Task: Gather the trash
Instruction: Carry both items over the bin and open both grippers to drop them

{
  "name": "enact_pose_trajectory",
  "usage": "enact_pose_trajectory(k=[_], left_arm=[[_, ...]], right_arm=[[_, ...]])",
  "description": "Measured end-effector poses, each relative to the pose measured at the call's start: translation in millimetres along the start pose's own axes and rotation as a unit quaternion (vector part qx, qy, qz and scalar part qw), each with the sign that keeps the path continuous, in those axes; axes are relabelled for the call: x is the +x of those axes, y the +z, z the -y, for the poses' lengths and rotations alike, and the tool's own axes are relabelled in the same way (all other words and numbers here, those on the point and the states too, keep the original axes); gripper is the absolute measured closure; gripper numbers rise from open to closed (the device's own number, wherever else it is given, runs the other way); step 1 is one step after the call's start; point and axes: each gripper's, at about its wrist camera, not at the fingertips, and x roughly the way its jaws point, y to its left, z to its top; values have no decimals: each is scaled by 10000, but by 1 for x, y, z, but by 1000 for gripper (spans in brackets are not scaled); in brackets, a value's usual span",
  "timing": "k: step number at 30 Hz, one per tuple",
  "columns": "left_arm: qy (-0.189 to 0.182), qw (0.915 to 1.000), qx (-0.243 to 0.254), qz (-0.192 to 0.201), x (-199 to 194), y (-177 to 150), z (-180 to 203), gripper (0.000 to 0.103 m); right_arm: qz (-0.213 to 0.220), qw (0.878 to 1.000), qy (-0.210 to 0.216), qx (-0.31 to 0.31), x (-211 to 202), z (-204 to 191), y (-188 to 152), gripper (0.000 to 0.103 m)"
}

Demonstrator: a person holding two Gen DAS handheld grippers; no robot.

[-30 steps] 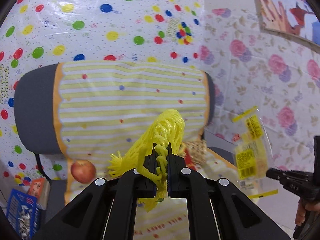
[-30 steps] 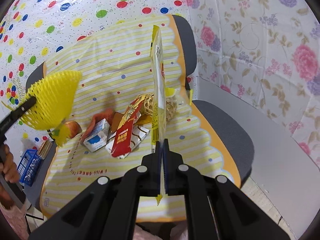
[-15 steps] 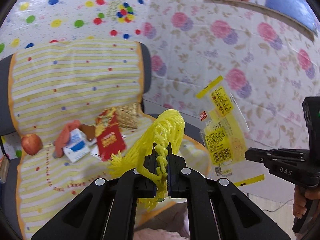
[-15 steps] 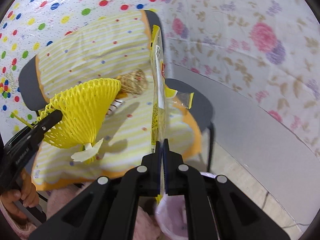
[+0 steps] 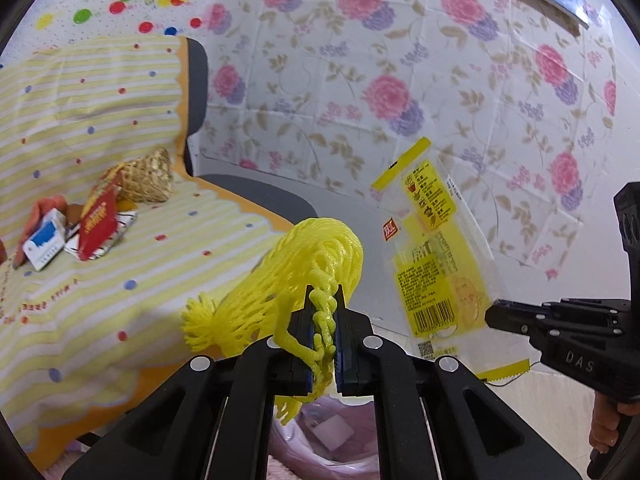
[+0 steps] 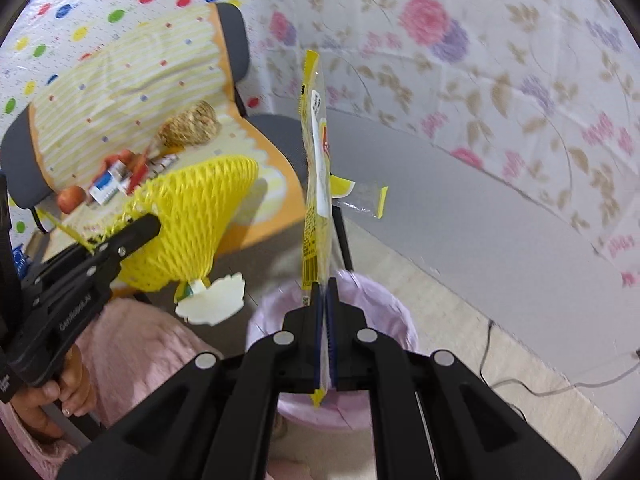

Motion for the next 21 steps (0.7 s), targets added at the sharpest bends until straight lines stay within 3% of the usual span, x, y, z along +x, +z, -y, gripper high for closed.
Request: enact_pose_trajectory(k=[13, 15, 17, 19, 21], left_arm=[[-94, 9981, 292, -531, 56, -13, 24, 88], [-66, 9979, 275, -587, 62, -12, 23, 69], [-50, 9980, 243, -581, 64, -10, 20, 61], [-23, 9982, 223, -555, 63, -9, 17, 58], [7, 9985, 179, -526, 60, -7, 12, 55]], right_arm=[[-647, 9973, -99, 345, 55, 34, -24, 97], [-703, 9968, -81, 370, 63, 36, -25, 96], [-757, 9962, -46, 428, 70, 38, -25, 93], [-773, 9959, -51, 459, 73, 39, -25, 78], [-755, 9961, -49, 448, 73, 38, -25, 72]])
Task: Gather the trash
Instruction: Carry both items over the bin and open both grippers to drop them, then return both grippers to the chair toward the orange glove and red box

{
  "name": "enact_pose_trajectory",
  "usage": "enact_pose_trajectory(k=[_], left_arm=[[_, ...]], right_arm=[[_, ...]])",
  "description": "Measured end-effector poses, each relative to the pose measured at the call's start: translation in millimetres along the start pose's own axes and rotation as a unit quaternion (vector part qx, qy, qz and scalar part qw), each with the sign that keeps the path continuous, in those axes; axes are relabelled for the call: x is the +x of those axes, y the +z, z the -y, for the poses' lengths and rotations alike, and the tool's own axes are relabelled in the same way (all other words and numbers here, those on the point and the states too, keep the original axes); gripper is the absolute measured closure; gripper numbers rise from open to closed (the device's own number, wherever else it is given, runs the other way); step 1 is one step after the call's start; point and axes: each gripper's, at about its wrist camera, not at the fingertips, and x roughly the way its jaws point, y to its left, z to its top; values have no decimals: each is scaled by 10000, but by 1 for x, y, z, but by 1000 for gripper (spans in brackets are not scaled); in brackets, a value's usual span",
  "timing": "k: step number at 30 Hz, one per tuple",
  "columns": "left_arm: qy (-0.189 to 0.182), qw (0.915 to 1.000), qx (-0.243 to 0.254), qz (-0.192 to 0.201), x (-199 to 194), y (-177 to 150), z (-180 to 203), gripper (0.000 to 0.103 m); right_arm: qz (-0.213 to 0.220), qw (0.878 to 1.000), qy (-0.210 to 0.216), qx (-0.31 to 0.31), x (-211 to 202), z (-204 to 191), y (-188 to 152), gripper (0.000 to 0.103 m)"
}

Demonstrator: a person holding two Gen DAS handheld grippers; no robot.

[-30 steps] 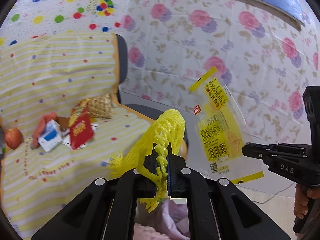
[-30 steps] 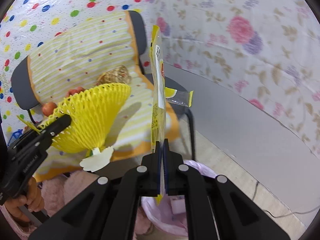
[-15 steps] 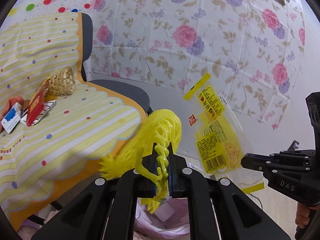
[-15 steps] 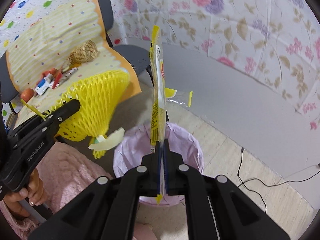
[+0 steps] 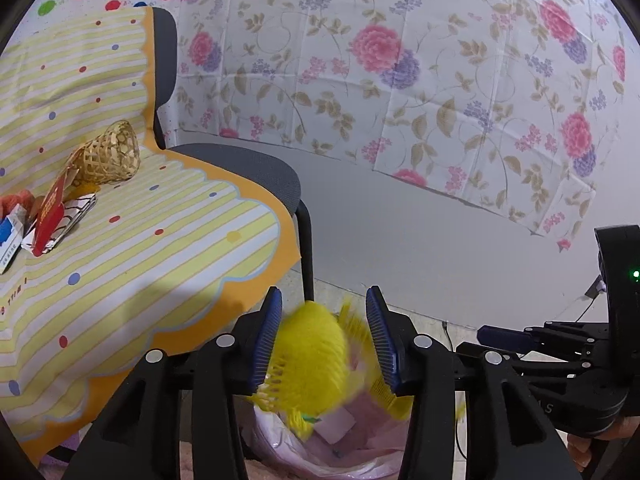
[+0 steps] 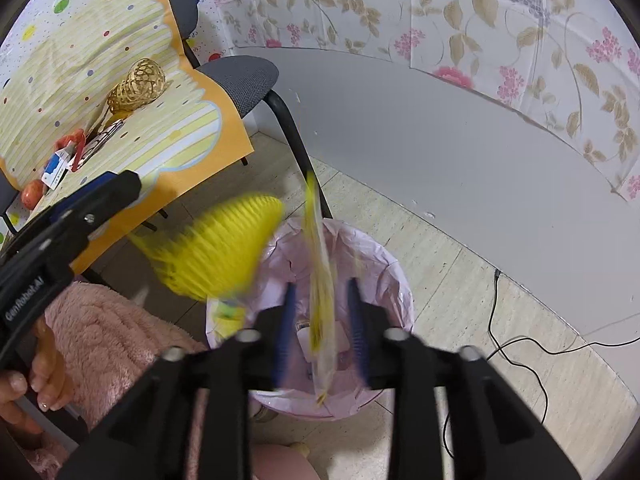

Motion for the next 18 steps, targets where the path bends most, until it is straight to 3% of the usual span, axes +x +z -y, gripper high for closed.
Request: enact_pose_trajectory(k=[4, 13, 18], left_arm=[[103, 9999, -131, 46, -9, 3, -12, 53], [707, 9964, -435, 185, -55, 2, -51, 50], [1044, 9923, -602, 273, -81, 5, -75, 50]], right_arm=[[118, 9999, -23, -16, -9, -2, 3, 72], [877, 9961, 8, -30, -66, -7, 22, 72], [1082, 9938, 158, -225, -82, -23, 34, 72]])
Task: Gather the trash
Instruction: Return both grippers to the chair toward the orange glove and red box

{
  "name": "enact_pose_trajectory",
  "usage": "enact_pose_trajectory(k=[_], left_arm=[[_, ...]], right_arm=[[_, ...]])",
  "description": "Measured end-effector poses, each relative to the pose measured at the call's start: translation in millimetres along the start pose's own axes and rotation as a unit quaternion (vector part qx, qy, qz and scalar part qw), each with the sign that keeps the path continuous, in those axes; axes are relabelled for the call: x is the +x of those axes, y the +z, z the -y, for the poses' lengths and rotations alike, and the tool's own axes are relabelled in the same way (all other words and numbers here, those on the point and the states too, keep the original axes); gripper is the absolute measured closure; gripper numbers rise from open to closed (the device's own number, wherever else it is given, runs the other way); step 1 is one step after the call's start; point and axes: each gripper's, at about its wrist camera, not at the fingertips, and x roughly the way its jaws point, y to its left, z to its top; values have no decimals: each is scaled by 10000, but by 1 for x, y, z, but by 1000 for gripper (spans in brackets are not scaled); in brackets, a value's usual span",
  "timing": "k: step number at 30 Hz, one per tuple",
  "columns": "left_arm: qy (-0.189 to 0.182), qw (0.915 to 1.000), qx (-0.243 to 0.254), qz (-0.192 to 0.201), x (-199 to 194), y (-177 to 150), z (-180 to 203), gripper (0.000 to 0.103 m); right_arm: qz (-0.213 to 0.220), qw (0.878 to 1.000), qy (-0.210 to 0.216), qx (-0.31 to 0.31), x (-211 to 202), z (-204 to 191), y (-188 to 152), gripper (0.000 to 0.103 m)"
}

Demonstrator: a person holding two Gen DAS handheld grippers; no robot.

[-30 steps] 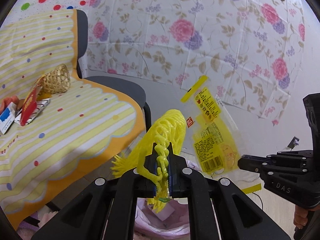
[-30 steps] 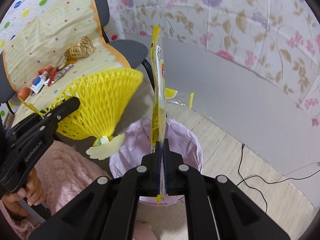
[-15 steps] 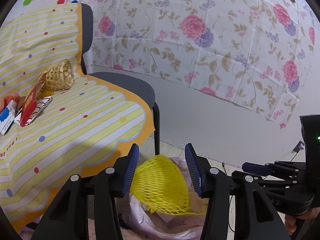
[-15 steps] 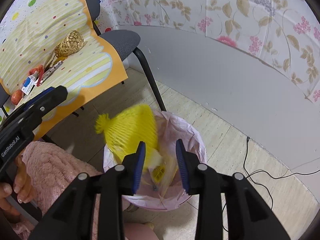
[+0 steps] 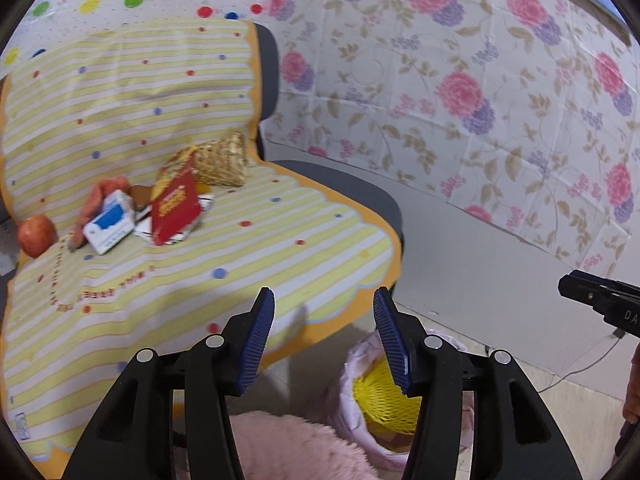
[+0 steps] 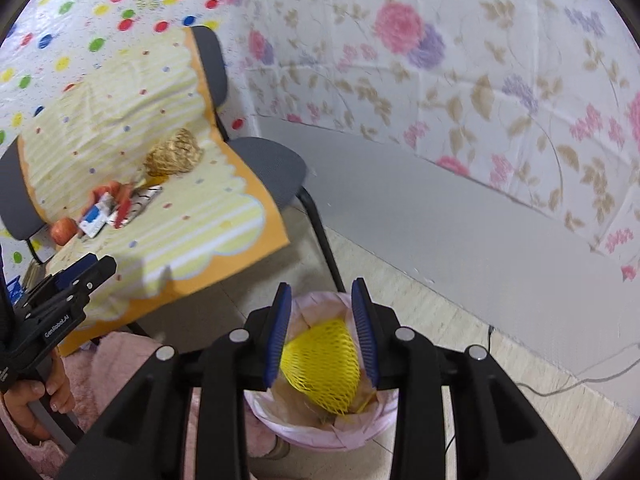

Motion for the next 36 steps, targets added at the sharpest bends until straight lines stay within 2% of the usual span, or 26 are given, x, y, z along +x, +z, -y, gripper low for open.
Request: enact_pose_trajectory(k=[8, 11, 14, 17, 23, 29, 36], left_arm=[[651, 9971, -377, 89, -25, 5, -55, 47], [1032, 9931, -550, 125, -33, 8, -84, 47], [1252, 9892, -753, 130, -39, 9, -108, 46], [1566, 9834, -913, 80, -45, 12, -137, 39], [1930, 9758, -1025, 4, -50, 18, -176, 38], [2223, 9677, -1193, 10, -42, 35, -212, 38], [2436, 9616, -1259, -107, -3, 56, -249, 38]], right_arm=[[31, 9967, 626, -525, 12, -57, 26, 72], [39, 9935, 861, -739, 20, -85, 38, 72], [24, 9898, 1066, -940, 28, -112, 49, 72], [21, 9861, 1246, -1098, 38, -139, 61, 67], [7, 9796, 1540, -1292, 64, -181, 81, 64], [-74, 9746, 1754, -1388, 105, -216, 106, 64], [-111, 9712, 1816, -1540, 153, -254, 128, 65]])
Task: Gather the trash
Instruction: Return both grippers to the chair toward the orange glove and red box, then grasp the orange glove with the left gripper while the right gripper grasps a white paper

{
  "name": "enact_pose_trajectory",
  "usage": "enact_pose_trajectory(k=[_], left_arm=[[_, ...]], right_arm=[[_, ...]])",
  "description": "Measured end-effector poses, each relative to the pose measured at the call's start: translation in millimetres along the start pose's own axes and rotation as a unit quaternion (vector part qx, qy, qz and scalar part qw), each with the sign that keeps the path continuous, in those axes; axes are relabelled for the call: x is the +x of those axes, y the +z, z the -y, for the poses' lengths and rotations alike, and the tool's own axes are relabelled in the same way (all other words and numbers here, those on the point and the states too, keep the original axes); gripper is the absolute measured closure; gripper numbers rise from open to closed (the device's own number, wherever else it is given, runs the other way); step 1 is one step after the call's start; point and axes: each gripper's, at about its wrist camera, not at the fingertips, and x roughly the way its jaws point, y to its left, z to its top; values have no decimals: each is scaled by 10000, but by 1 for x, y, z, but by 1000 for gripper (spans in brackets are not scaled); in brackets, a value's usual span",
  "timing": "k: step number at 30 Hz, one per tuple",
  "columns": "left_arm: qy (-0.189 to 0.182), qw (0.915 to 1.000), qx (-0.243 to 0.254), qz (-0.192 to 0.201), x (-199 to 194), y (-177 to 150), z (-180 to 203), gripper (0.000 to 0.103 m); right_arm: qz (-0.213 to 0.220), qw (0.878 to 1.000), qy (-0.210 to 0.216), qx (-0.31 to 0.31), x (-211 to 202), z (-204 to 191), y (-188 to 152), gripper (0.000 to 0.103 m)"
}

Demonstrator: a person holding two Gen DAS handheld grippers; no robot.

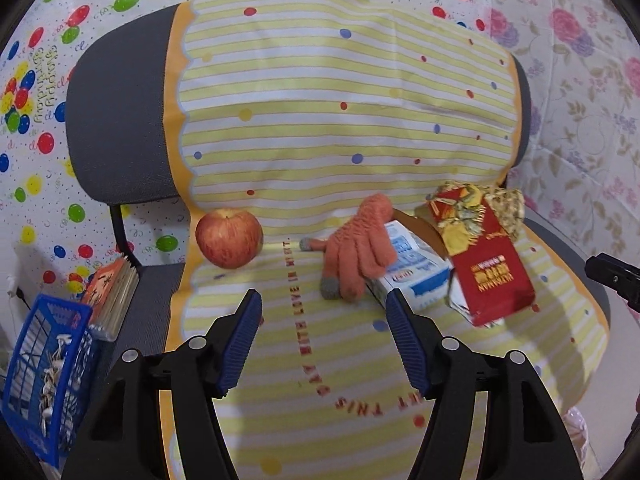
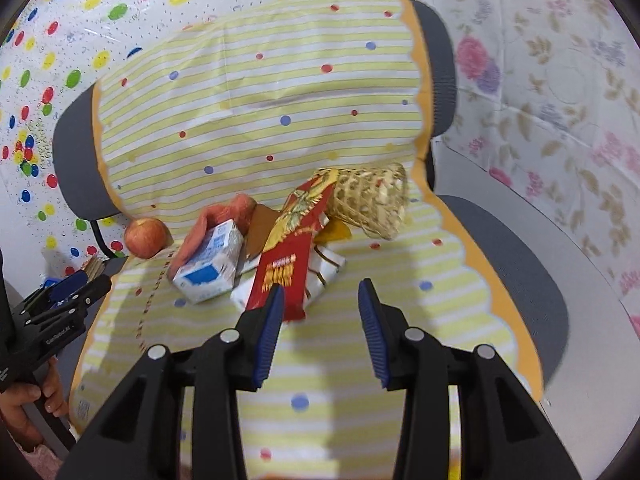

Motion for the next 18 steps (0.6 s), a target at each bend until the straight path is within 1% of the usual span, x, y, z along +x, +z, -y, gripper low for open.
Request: enact_pose_trajectory(k=[4, 7, 12, 13, 15, 16, 17, 18], left_arm=[[60, 10000, -40, -15, 26, 8, -4, 37], [91, 9999, -71, -111, 43, 13, -7, 33], [157, 9996, 2, -239, 55, 17, -10, 33], [166, 9995, 27, -258, 57, 18, -10, 33], [143, 9996, 35, -261, 57, 19, -10, 33], [130, 9996, 43, -256, 57, 20, -10, 33], [121, 9996, 55, -248, 56, 21, -10, 33], [106, 9996, 93, -238, 56, 22, -9, 33]], right_arm=[[-44, 10000, 81, -12, 35, -4, 11, 65], [-13, 9997, 226, 69, 62, -5, 19, 64], [-308, 9992, 193, 173, 108, -3, 31, 65], [-339, 9991, 171, 190, 114, -4, 31, 67], [-420, 9986, 135, 278, 124, -3, 32, 76], [-453, 9982, 183, 355, 127, -3, 32, 79], [-477, 9972, 320, 469, 126, -2, 33, 80], [-453, 9967, 430, 513, 123, -3, 34, 85]])
